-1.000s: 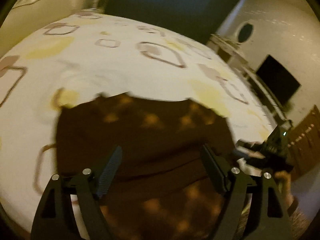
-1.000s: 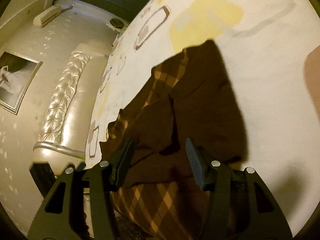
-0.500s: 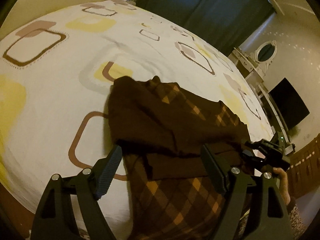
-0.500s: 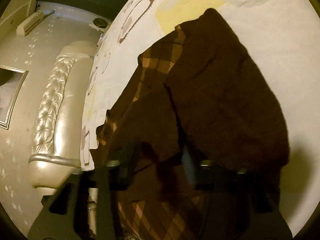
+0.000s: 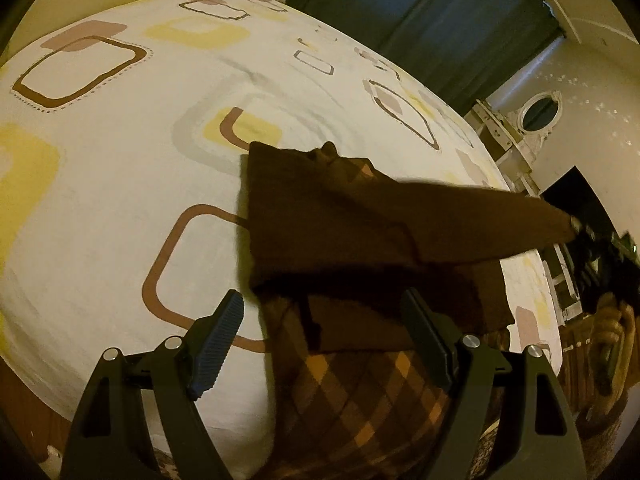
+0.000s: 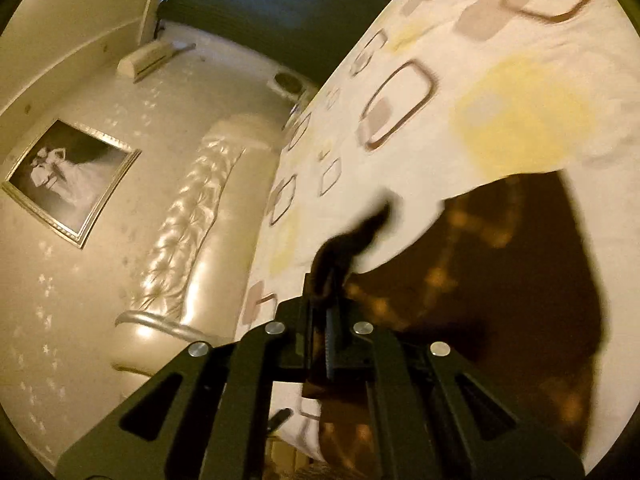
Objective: Fold small clothes
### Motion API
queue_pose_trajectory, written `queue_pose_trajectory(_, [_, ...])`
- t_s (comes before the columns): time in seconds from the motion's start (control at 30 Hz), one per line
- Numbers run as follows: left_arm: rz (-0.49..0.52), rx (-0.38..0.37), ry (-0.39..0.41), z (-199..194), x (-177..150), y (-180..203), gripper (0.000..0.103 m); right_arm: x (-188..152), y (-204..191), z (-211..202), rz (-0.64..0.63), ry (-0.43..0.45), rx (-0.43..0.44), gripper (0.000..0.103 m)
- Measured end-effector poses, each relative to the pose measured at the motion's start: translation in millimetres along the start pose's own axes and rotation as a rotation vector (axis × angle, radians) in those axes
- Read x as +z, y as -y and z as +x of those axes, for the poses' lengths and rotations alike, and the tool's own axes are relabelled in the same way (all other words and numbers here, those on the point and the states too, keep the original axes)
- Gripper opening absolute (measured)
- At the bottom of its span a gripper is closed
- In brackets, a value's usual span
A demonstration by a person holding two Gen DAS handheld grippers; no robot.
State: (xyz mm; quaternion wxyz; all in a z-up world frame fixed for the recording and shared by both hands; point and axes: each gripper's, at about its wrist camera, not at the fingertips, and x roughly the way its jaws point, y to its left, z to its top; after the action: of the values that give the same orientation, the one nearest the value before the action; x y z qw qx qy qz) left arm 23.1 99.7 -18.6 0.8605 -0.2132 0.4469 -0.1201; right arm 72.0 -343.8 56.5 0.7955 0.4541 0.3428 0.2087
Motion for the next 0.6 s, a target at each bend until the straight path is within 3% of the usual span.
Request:
queue_pose_trajectory(0.1, [0.001, 0.006, -0.029, 11, -1, 1, 0.081, -10, 58, -12, 0.049, -0.014, -0.131, 0.004])
queue_pose_trajectory(0.27, [0.016, 0.026, -0.052, 24, 0, 8, 0.081, -30, 126, -14, 0.151, -0.064, -0.208, 0.004])
queue_pose_trajectory(0.43, [-0.015, 0.011, -0.051, 35, 9, 15, 0.081, -43, 135, -12, 0.147, -0.073, -0.209, 0.004])
queue_pose_trajectory(0.6, [-0.044, 0.103, -0.056, 54, 18, 13, 0.081, -45, 134, -6, 0.12, -0.081, -0.209, 0.004])
